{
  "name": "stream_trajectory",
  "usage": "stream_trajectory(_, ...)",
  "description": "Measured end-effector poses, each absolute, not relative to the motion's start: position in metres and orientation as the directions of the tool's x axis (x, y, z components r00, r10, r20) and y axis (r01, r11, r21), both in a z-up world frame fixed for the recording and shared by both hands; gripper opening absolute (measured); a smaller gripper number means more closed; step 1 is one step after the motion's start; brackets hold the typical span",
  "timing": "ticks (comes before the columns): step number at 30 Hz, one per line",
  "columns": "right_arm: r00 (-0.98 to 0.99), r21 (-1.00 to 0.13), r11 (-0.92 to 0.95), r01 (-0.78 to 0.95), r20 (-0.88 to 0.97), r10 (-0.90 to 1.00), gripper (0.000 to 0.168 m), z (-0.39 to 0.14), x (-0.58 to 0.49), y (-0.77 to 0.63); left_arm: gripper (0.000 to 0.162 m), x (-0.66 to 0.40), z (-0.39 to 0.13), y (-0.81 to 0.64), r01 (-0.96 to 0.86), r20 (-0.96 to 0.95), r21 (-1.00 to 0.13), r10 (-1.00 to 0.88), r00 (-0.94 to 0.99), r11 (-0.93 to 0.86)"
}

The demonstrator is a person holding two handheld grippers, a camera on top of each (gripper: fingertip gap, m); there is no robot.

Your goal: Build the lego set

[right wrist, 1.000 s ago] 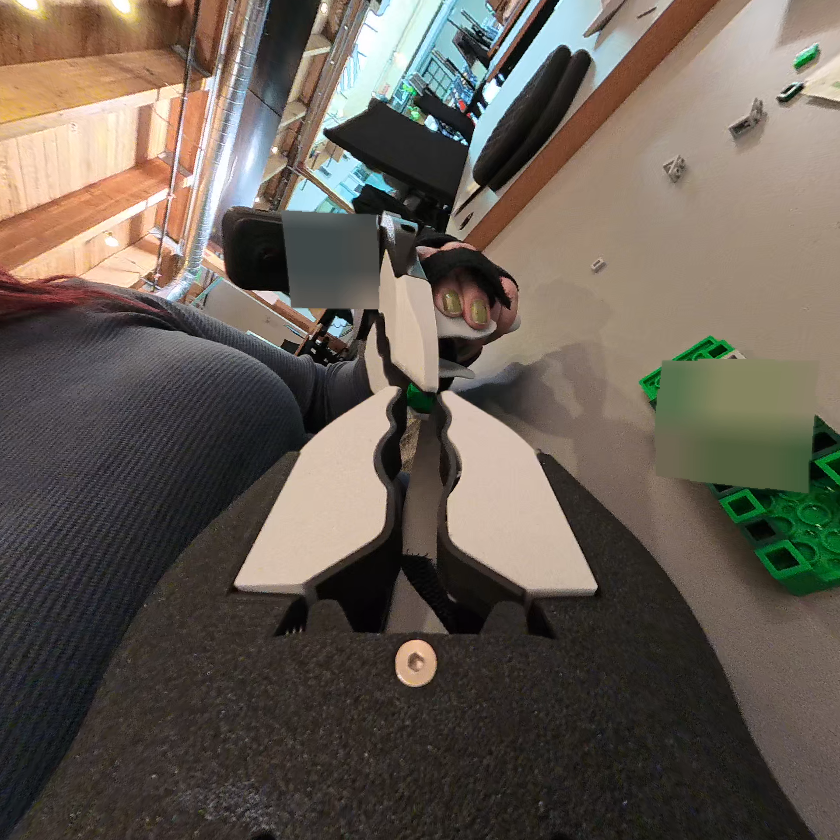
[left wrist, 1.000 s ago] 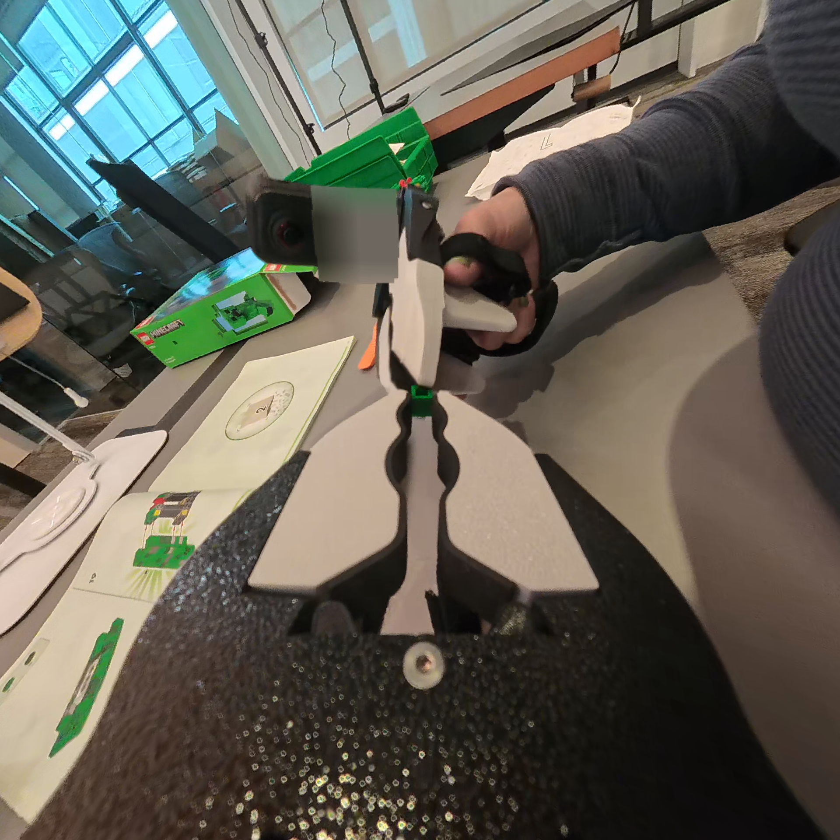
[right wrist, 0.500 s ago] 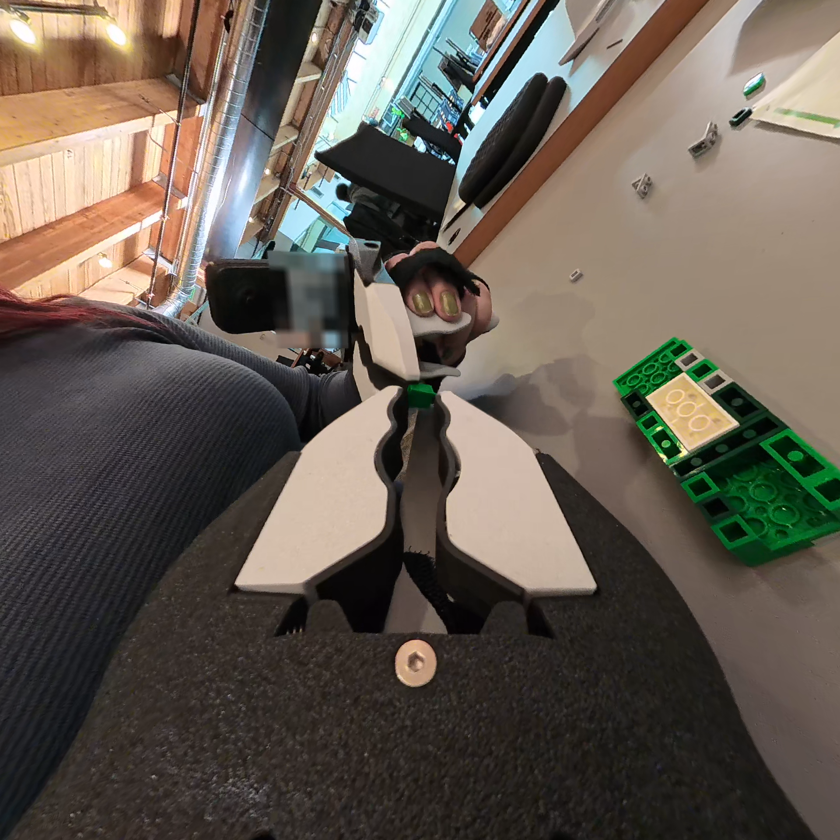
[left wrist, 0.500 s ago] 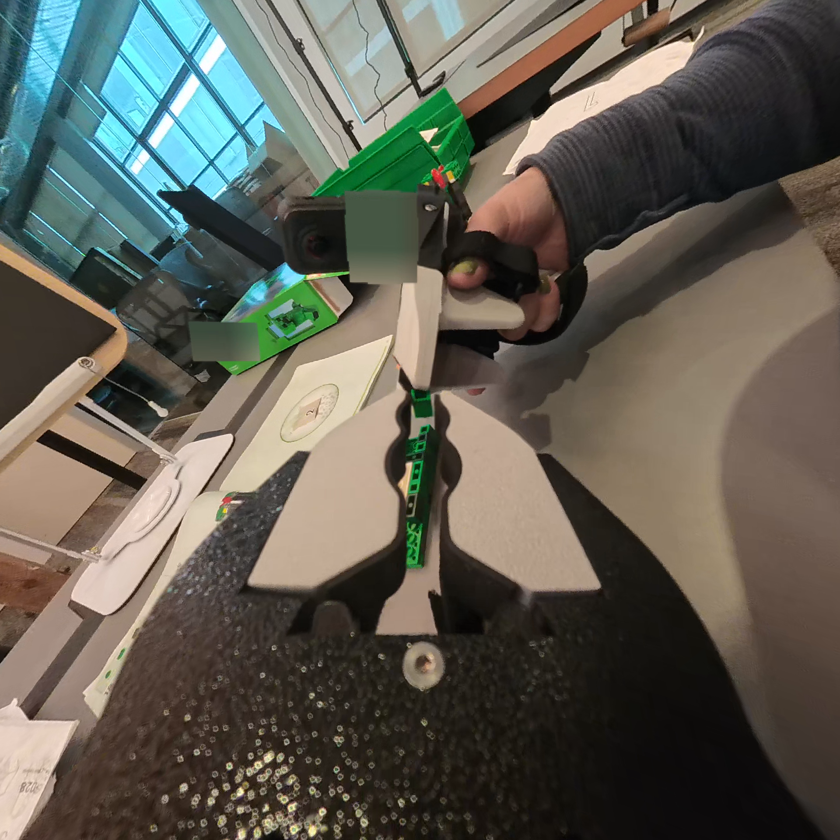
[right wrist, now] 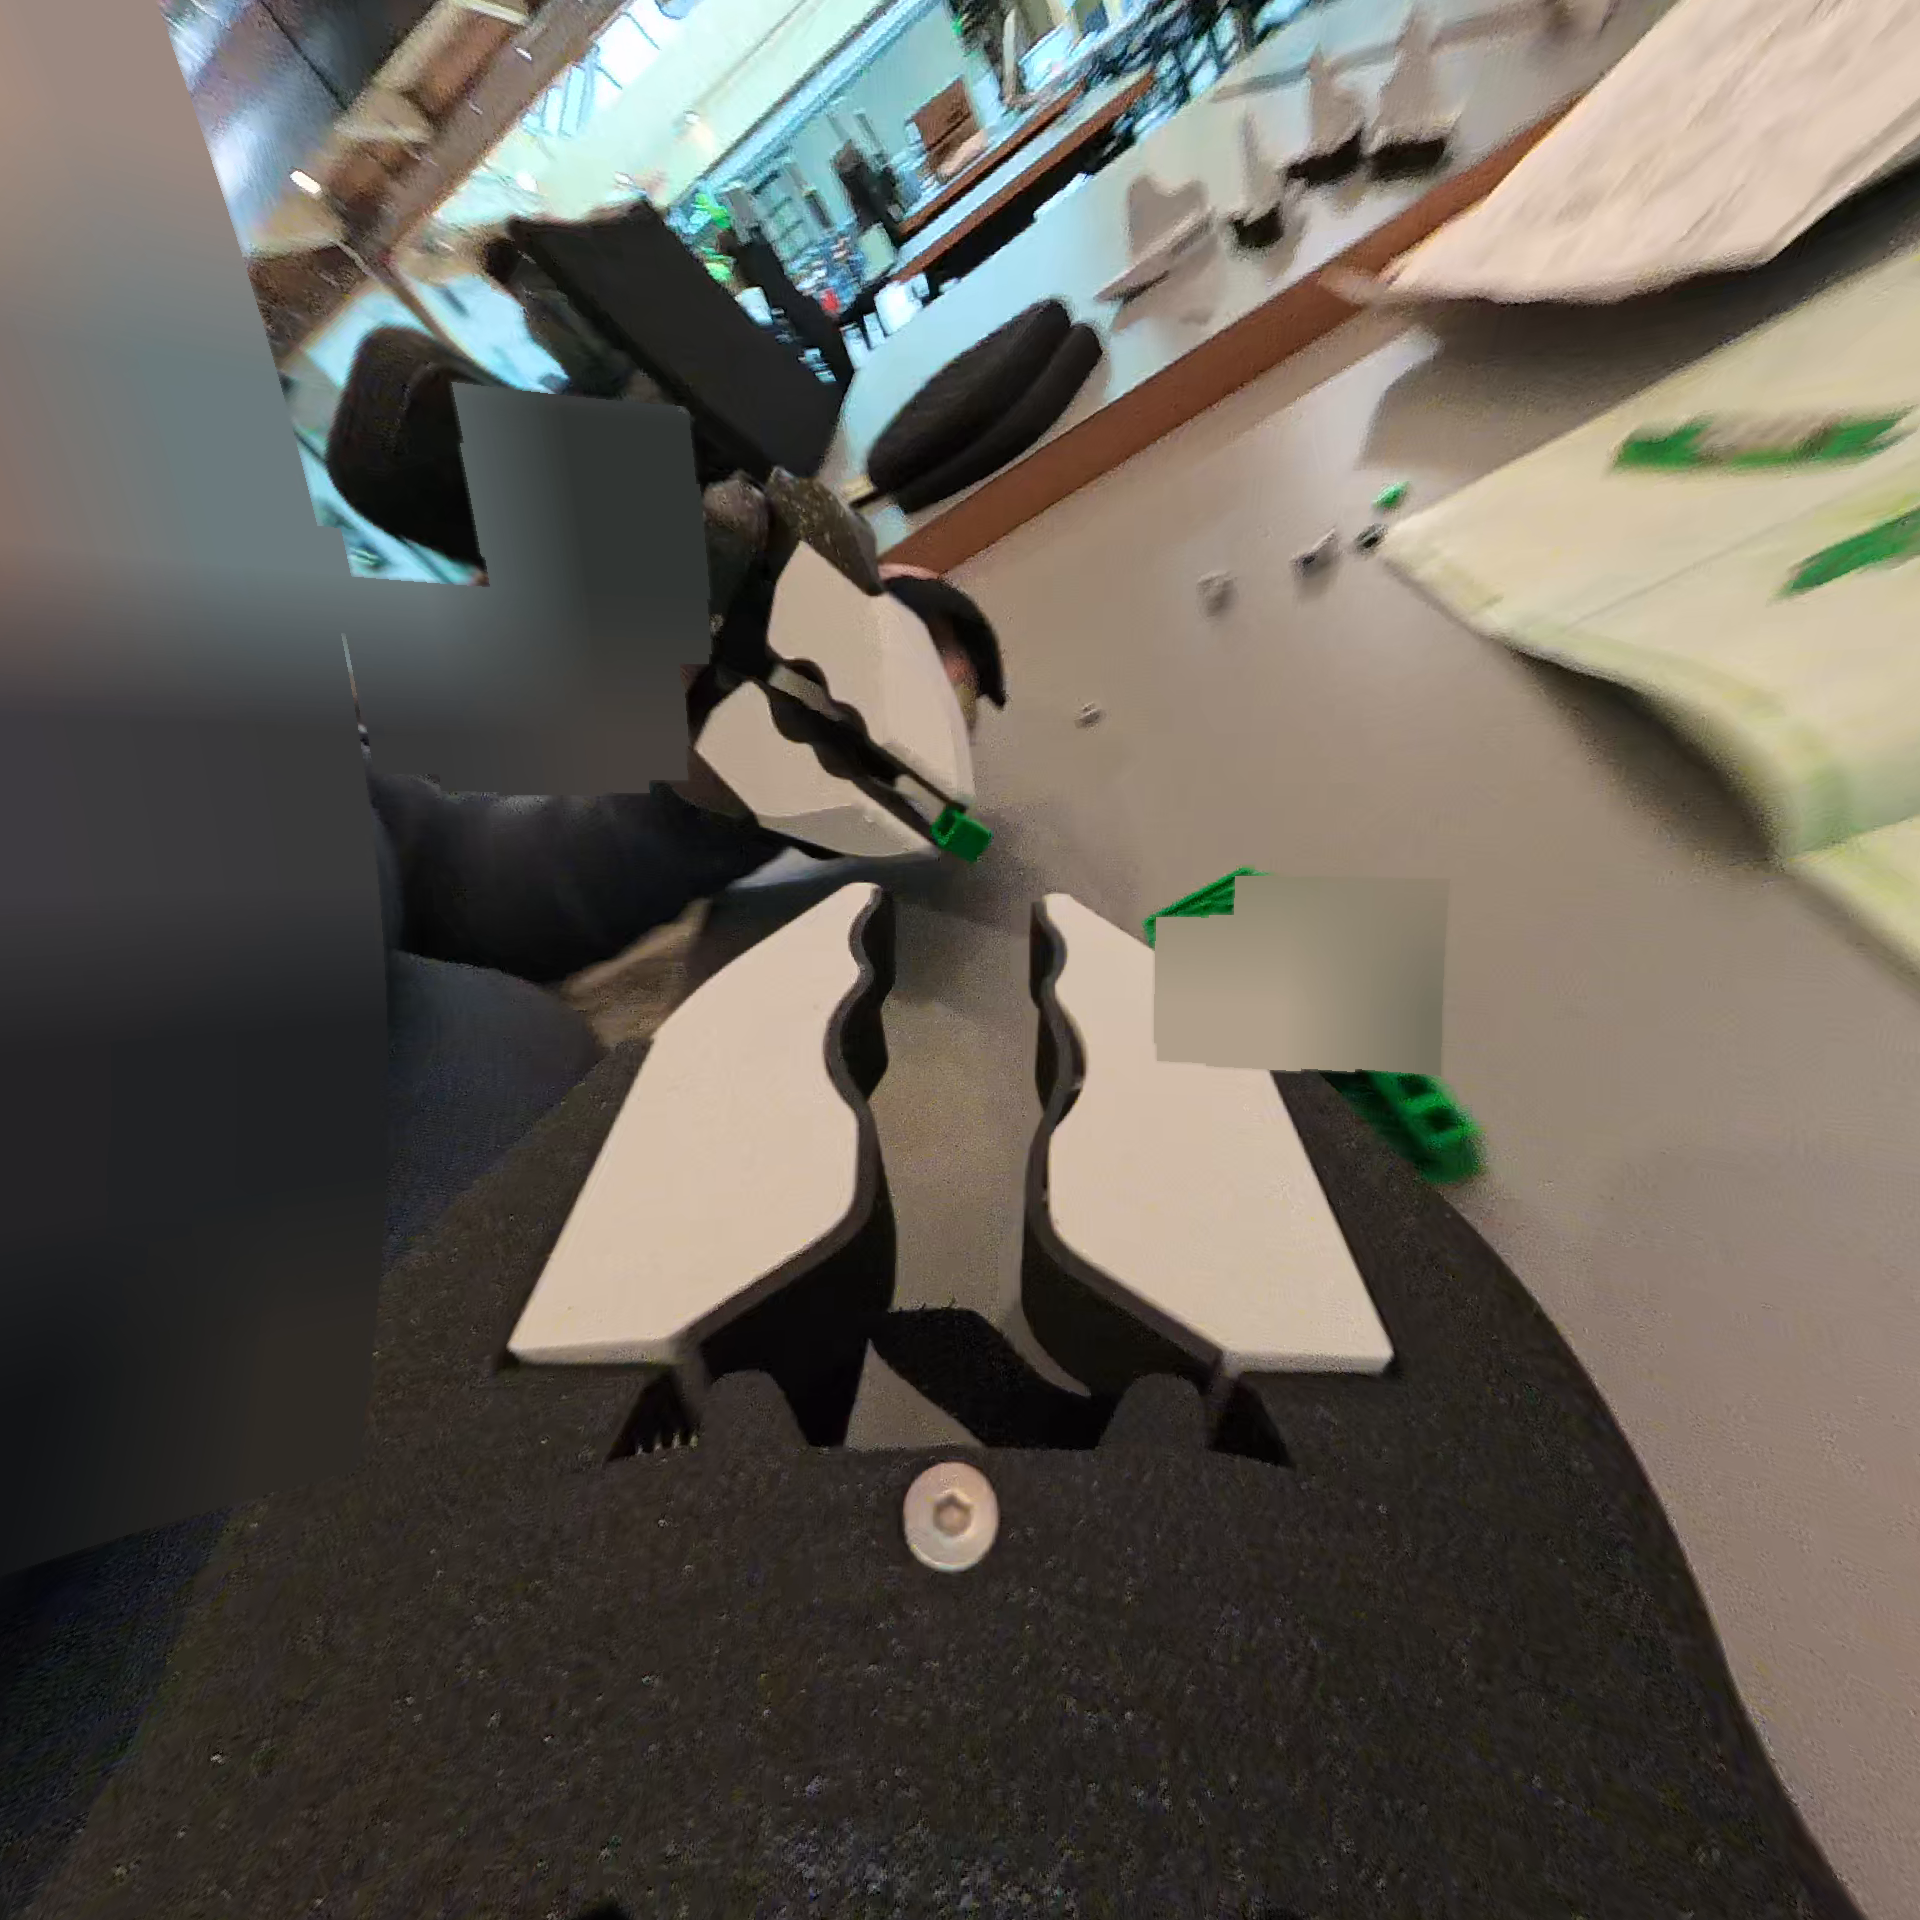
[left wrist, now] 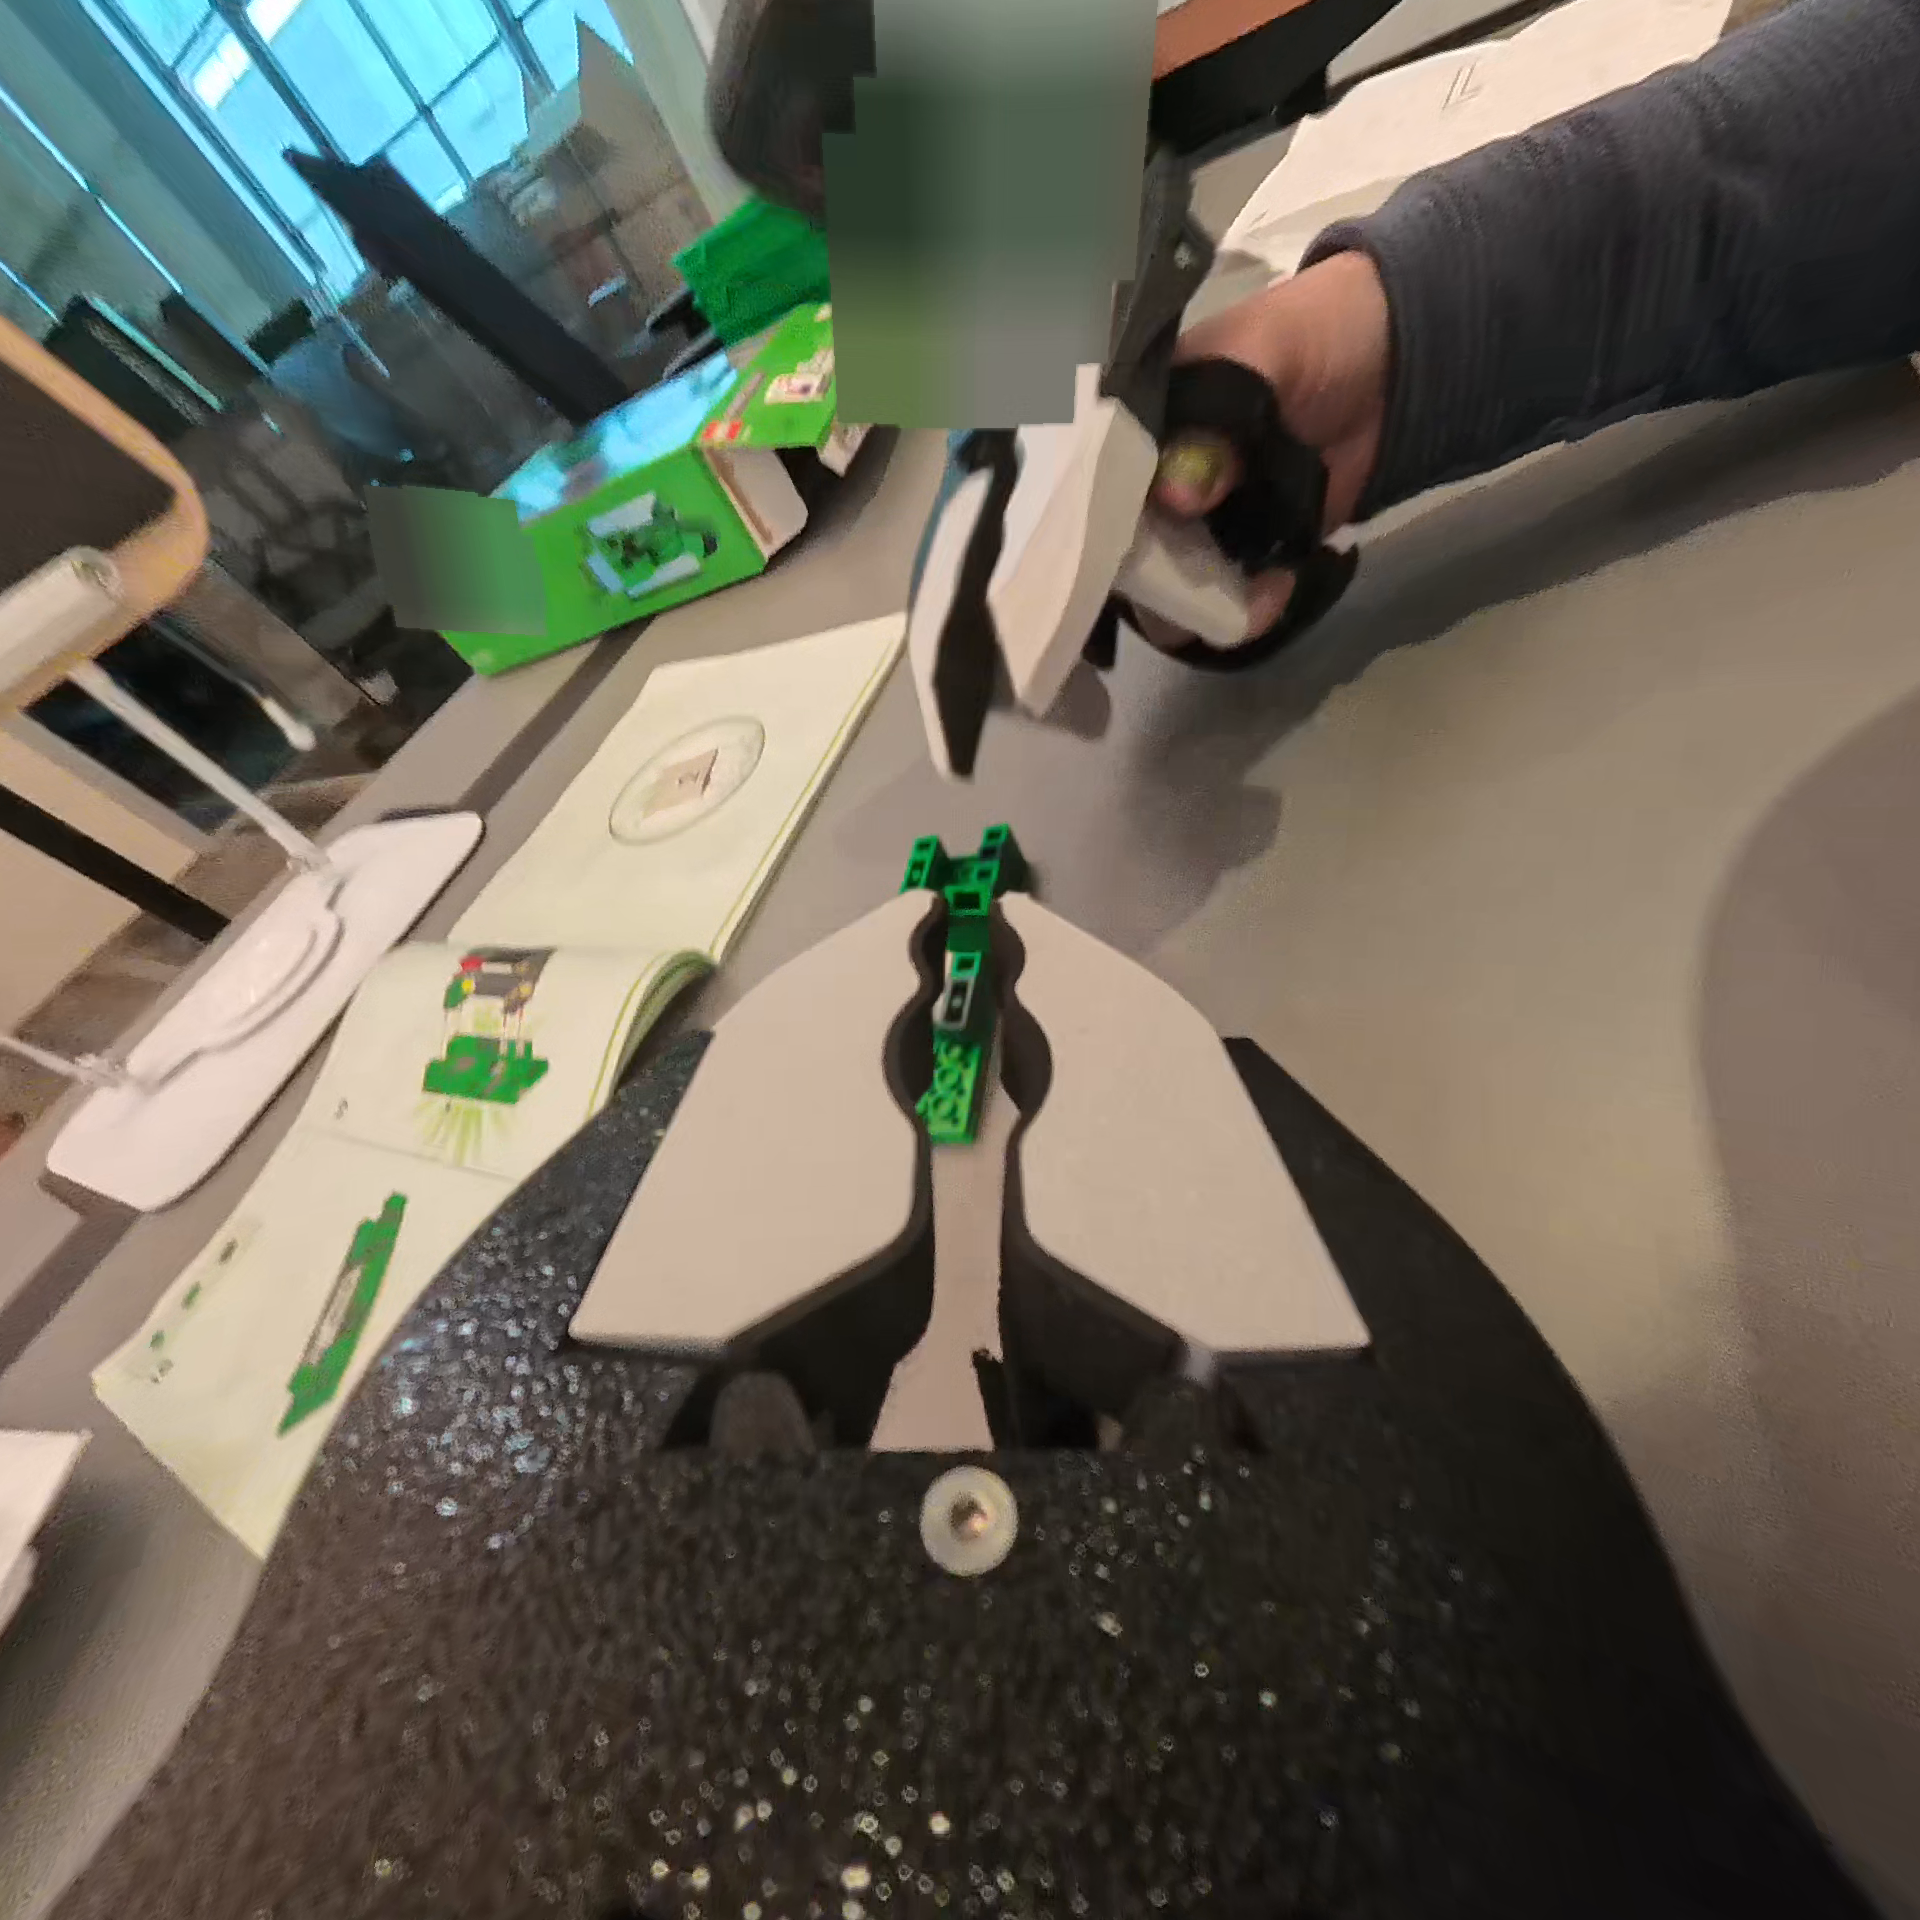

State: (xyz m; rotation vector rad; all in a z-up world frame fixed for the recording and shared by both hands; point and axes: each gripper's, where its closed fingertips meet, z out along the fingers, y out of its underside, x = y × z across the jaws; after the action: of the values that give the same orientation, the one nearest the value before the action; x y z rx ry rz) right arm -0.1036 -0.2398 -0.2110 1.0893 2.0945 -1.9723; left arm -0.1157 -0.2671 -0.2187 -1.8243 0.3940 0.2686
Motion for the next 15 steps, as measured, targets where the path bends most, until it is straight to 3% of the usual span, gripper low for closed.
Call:
stream_trajectory(1, -0.762, -0.884, -0.042, 0.465, -0.424, 0.488, 0.028, -0.211, -0.108, -0.232, 0.007, -0.12, -0.223, -0.269, -0.38, -0.357, -0.885, -0.131, 0.925, -0.271)
stream_trajectory(3, -0.776, -0.925, 0.08, 0.372, -0.262, 0.574, 0.046, -0.22, -0.115, -0.218, 0.007, -0.13, -0.232, -0.274, -0.356, -0.329, -0.881, -0.136, 0.934, -0.313)
stream_trajectory(7, -0.81, -0.876, 0.364, 0.316, -0.049, 0.585, 0.067, -0.254, -0.123, -0.206, 0.007, -0.139, -0.241, -0.277, -0.33, -0.295, -0.881, -0.152, 0.943, -0.339)
stream_trajectory(15, -0.887, -0.793, 0.567, 0.223, 0.075, 0.455, 0.06, -0.277, -0.138, -0.222, 0.007, -0.138, -0.245, -0.276, -0.305, -0.25, -0.893, -0.199, 0.948, -0.33)
